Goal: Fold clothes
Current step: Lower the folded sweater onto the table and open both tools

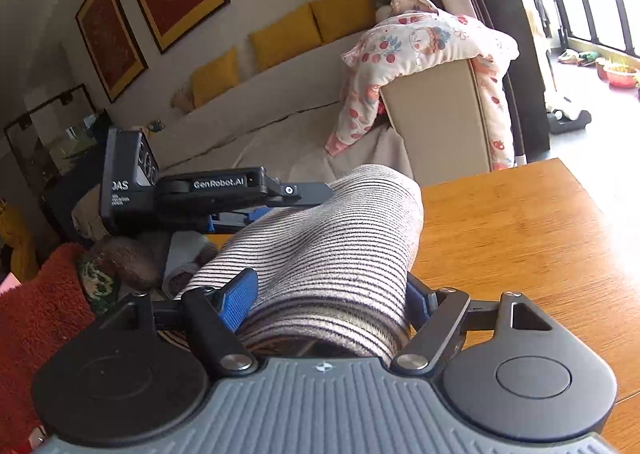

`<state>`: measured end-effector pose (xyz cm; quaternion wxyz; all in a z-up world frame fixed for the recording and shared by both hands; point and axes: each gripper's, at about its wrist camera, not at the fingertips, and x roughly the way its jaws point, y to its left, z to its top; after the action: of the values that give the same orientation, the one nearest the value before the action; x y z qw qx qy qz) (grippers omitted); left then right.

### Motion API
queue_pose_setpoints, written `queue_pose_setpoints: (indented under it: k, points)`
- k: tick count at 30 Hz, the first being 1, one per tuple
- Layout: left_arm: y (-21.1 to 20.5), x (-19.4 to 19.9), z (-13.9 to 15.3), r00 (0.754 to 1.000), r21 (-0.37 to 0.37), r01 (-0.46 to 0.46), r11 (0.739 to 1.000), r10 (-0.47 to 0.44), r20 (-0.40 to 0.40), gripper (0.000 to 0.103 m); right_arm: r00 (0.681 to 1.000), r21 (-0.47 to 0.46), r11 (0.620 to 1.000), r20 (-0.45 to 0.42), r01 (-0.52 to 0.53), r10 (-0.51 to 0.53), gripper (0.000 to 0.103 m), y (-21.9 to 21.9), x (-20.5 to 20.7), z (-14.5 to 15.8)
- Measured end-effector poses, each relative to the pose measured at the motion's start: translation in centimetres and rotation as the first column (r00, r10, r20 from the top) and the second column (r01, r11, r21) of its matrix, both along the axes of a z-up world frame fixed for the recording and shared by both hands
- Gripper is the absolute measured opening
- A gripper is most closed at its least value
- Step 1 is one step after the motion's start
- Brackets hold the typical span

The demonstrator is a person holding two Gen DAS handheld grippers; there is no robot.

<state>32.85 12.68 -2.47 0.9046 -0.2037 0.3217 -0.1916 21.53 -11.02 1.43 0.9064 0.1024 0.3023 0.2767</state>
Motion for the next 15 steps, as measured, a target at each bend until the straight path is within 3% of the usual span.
queue_pose_setpoints:
  k: [3, 7, 11, 13, 15]
  points:
    - [0.0, -0.8, 0.9, 1.000, 0.004, -0.023, 1.000, 0.022, 0.017, 0.073, 0.999, -0.091, 0.996, -0.037, 0.010, -0.013, 0.075, 0.5, -0.1, -1.5]
    - [0.1, -4.8, 3.1, 0.997, 0.030, -0.067, 0.997, 0.066, 0.048, 0.089, 1.000, -0.086, 0.996, -0.014, 0.011, -0.013, 0.075, 0.2, -1.1, -1.9]
    - [-1.1, -10.1, 2.5, 0.999, 0.039, -0.034, 0.999, 0.033, 0.006, 0.091, 1.000, -0.085, 0.996, -0.005, 0.019, -0.020, 0.075, 0.2, -1.3, -2.0]
    - [-1.5, -11.4, 2.0, 1.000, 0.054, -0.028, 0.998, 0.028, 0.011, 0.086, 1.000, -0.083, 0.996, 0.006, 0.020, -0.019, 0.075, 0.2, -1.7, -1.7]
    - [-1.7, -12.2, 1.6, 0.999, 0.076, -0.035, 0.997, 0.033, 0.019, 0.061, 0.999, -0.083, 0.996, 0.029, 0.022, -0.020, 0.075, 0.0, -2.2, -1.3]
